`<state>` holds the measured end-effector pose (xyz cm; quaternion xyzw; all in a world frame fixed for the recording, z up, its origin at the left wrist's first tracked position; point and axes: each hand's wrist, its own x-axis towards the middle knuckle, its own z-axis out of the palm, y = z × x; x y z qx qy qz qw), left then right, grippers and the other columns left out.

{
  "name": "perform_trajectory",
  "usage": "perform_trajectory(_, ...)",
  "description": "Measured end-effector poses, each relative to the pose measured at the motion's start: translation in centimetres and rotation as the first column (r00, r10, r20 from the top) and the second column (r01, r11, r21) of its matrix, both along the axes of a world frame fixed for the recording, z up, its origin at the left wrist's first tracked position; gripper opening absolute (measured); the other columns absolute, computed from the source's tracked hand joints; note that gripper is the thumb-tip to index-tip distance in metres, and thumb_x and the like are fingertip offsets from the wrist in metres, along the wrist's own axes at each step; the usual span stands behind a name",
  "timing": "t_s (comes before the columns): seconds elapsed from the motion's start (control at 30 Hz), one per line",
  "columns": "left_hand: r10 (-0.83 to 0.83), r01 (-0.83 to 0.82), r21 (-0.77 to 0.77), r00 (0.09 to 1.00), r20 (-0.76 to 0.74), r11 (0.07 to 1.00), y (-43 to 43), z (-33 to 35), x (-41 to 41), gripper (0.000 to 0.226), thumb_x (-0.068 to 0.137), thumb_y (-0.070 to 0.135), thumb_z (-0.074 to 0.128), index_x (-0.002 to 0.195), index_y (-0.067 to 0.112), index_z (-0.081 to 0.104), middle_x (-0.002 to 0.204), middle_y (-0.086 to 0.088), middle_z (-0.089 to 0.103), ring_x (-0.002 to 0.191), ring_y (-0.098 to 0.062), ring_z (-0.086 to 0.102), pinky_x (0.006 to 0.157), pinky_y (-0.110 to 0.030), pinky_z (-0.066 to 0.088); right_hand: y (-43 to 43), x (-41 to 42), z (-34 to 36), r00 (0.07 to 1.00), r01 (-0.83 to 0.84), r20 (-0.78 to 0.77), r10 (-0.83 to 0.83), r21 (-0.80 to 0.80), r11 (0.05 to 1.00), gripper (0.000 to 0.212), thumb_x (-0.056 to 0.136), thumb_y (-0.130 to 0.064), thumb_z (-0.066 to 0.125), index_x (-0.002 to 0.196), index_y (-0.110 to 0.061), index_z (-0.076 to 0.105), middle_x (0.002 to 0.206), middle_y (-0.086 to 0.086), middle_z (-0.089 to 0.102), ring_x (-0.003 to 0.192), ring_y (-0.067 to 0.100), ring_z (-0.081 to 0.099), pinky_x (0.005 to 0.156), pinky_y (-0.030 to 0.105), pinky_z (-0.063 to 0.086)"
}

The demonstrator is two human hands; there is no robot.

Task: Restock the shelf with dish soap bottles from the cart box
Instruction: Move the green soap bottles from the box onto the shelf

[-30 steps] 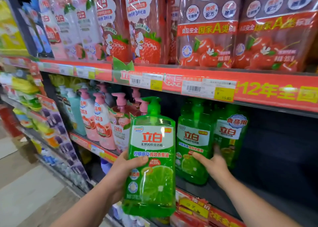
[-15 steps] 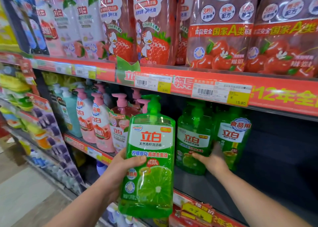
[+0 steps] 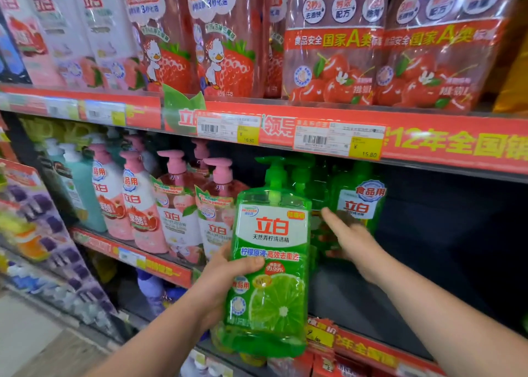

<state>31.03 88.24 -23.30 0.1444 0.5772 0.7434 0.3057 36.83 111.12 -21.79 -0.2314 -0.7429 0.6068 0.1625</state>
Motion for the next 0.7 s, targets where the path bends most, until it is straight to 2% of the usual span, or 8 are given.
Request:
perform_trajectory(0.07, -0.041, 0.041, -0.005, 0.999, -0.009, 0.999, 1.6, -0.1, 0.3, 0.058, 0.056, 0.010, 0.076, 0.110, 0.012, 0.055, 0.084, -0.003, 0.077, 0.070, -0.016, 0.073, 0.050, -0.020, 0.054, -0.9, 1.9, 1.7, 0.947, -0.278, 0.107, 0.303, -0.202, 0.939, 0.070, 0.057, -0.071, 0.060, 0.114, -0.030, 0.059, 0.115, -0.002, 0.067, 0.106, 0.023, 0.063, 0.079, 0.041, 0.054)
perform_trajectory(0.13, -0.094, 0.094, -0.003, 0.995, -0.017, 0.996, 3.4, -0.2, 0.5, 0.064, 0.056, 0.006, 0.080, 0.113, 0.011, 0.052, 0.085, -0.005, 0.077, 0.071, -0.019, 0.073, 0.052, -0.023, 0.055, -1.3, 3.4, 2.5, 0.909, -0.373, 0.127, 0.397, -0.179, 0.910, 0.064, 0.059, -0.059, 0.069, 0.115, -0.032, 0.058, 0.113, -0.006, 0.070, 0.105, 0.020, 0.065, 0.086, 0.047, 0.053)
perform_trajectory(0.23, -0.173, 0.171, -0.030, 0.984, -0.054, 0.985, 6.1, -0.4, 0.7, 0.068, 0.055, 0.007, 0.083, 0.113, 0.016, 0.051, 0.093, -0.007, 0.076, 0.081, -0.025, 0.073, 0.062, -0.031, 0.058, -0.5, 5.0, 2.6, 0.958, -0.264, 0.090, 0.272, -0.090, 0.960, 0.037, 0.072, -0.026, 0.076, 0.107, -0.027, 0.064, 0.101, -0.004, 0.075, 0.093, 0.019, 0.071, 0.082, 0.047, 0.056)
perform_trajectory(0.37, -0.281, 0.253, -0.148, 0.937, -0.209, 0.956, 9.1, -1.1, 0.4, 0.060, 0.063, 0.005, 0.083, 0.110, 0.027, 0.052, 0.094, 0.005, 0.075, 0.085, -0.012, 0.072, 0.065, -0.022, 0.056, 1.8, 6.8, 1.7, 0.991, -0.132, 0.029, 0.134, -0.073, 0.989, 0.039, 0.069, -0.009, 0.078, 0.105, -0.021, 0.065, 0.099, 0.002, 0.076, 0.087, 0.019, 0.072, 0.070, 0.036, 0.057)
perform_trajectory(0.43, -0.361, 0.296, -0.234, 0.874, -0.324, 0.926, 10.4, -1.1, 0.2, 0.051, 0.065, 0.004, 0.082, 0.102, 0.029, 0.058, 0.093, 0.010, 0.075, 0.085, -0.006, 0.071, 0.068, -0.018, 0.055, 2.6, 7.4, 1.1, 0.998, -0.070, 0.004, 0.071, -0.036, 0.997, 0.043, 0.065, -0.005, 0.080, 0.104, -0.018, 0.065, 0.098, 0.004, 0.076, 0.087, 0.019, 0.072, 0.071, 0.034, 0.057)
perform_trajectory(0.5, -0.444, 0.293, -0.368, 0.777, -0.447, 0.883, 11.4, -0.9, 0.1, 0.045, 0.065, 0.008, 0.082, 0.098, 0.032, 0.062, 0.102, 0.009, 0.072, 0.090, -0.001, 0.068, 0.080, -0.024, 0.056, 3.3, 7.8, 0.5, 0.999, -0.012, -0.037, 0.012, 0.001, 1.000, 0.045, 0.060, 0.000, 0.082, 0.099, -0.018, 0.066, 0.095, 0.003, 0.076, 0.086, 0.018, 0.073, 0.071, 0.032, 0.057)
perform_trajectory(0.6, -0.489, 0.145, -0.531, 0.639, -0.594, 0.835, 12.5, -0.6, -0.4, 0.056, 0.064, 0.026, 0.084, 0.114, 0.025, 0.059, 0.119, -0.003, 0.062, 0.111, -0.016, 0.057, 0.099, -0.040, 0.047, 4.1, 8.0, -0.5, 0.994, 0.069, -0.083, -0.066, 0.027, 0.997, 0.054, 0.055, 0.002, 0.085, 0.097, -0.022, 0.060, 0.086, -0.007, 0.076, 0.079, 0.009, 0.072, 0.059, 0.018, 0.054)
perform_trajectory(0.7, -0.391, -0.253, -0.537, 0.454, -0.800, 0.805, 12.1, 0.9, -1.6, 0.072, 0.065, 0.049, 0.076, 0.126, 0.017, 0.053, 0.125, -0.008, 0.054, 0.116, -0.024, 0.050, 0.098, -0.034, 0.043, 5.2, 7.9, -1.5, 0.985, 0.141, -0.104, -0.139, 0.013, 0.990, 0.057, 0.055, 0.002, 0.085, 0.096, -0.025, 0.055, 0.080, -0.009, 0.075, 0.074, 0.003, 0.071, 0.054, 0.013, 0.051)
